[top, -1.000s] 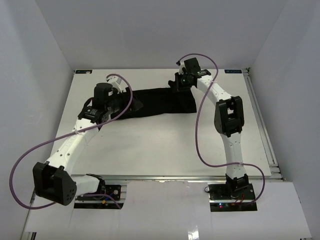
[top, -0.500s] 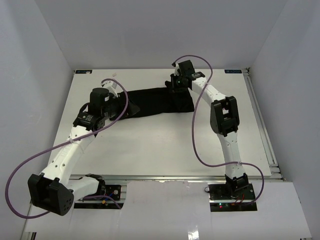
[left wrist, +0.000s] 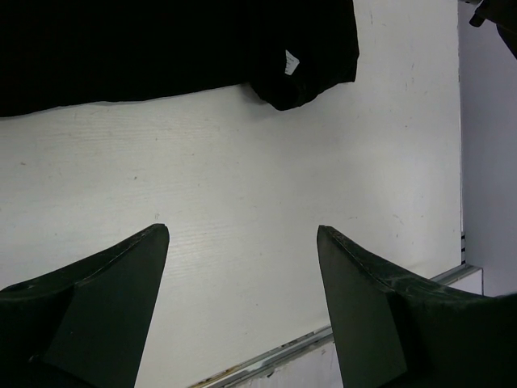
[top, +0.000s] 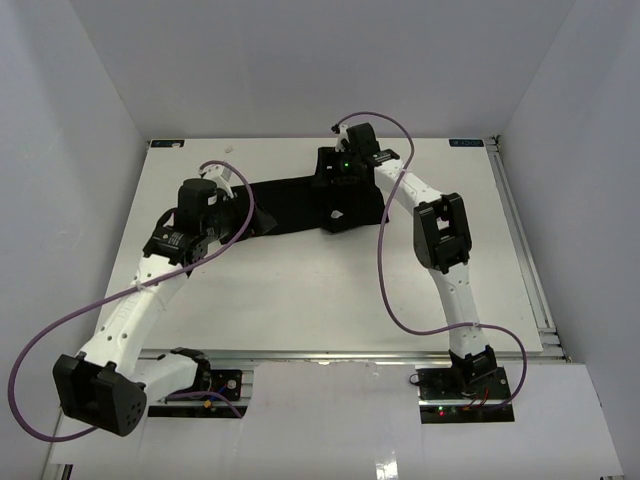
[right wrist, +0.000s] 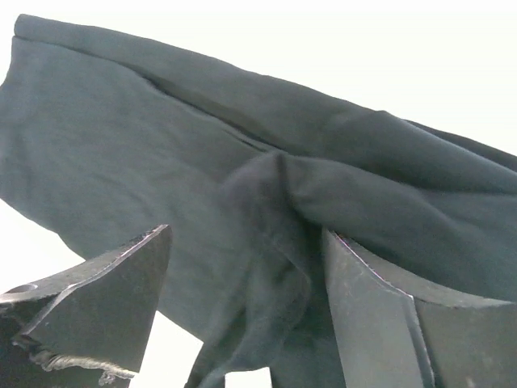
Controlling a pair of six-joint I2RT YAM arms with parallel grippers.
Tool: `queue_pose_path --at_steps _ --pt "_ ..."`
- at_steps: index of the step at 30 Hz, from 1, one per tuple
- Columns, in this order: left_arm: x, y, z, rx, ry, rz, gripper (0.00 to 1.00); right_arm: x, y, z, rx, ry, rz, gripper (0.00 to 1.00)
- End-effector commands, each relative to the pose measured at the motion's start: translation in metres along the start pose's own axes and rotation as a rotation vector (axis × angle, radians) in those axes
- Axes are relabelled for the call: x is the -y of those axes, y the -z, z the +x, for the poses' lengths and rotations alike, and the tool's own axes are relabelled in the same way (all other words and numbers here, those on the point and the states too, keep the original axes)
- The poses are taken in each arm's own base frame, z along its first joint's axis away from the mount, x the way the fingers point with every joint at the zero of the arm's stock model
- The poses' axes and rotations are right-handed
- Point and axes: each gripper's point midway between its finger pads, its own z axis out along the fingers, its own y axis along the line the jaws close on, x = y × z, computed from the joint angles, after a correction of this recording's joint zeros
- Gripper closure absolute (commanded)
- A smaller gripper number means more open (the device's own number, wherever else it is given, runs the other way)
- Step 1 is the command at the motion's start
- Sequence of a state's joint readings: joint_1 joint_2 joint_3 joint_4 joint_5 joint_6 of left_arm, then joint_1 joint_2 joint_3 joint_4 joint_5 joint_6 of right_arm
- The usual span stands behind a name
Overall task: Fold and stack the t-shirts
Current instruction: Fold the folded rectangular tshirt in 1/3 of the way
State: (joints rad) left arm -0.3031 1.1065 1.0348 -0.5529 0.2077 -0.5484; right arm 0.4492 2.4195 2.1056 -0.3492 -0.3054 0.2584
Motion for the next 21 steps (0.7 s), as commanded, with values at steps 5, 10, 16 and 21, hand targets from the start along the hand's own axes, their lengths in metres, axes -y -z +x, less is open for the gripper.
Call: queue_pose_path --at_steps 5,10,16,21 --pt "0.005 0.019 -0.012 0.055 -0.003 -0.002 0.15 -0.074 0.059 -0.085 0.241 0.088 -0.273 0.16" --pt "0.005 0.018 -0.012 0.058 -0.007 -0.001 0.15 -0.072 0.093 -0.082 0.245 0.224 -0.414 0.18" --pt "0.004 0.015 -0.012 0.061 -0.013 0.002 0.15 -0.025 0.096 -0.030 0.125 0.397 -0.283 0.37" --pt "0.004 0.010 -0.011 0.050 -0.018 0.006 0.15 -0.007 0.091 0.023 0.014 0.601 -0.272 0.57"
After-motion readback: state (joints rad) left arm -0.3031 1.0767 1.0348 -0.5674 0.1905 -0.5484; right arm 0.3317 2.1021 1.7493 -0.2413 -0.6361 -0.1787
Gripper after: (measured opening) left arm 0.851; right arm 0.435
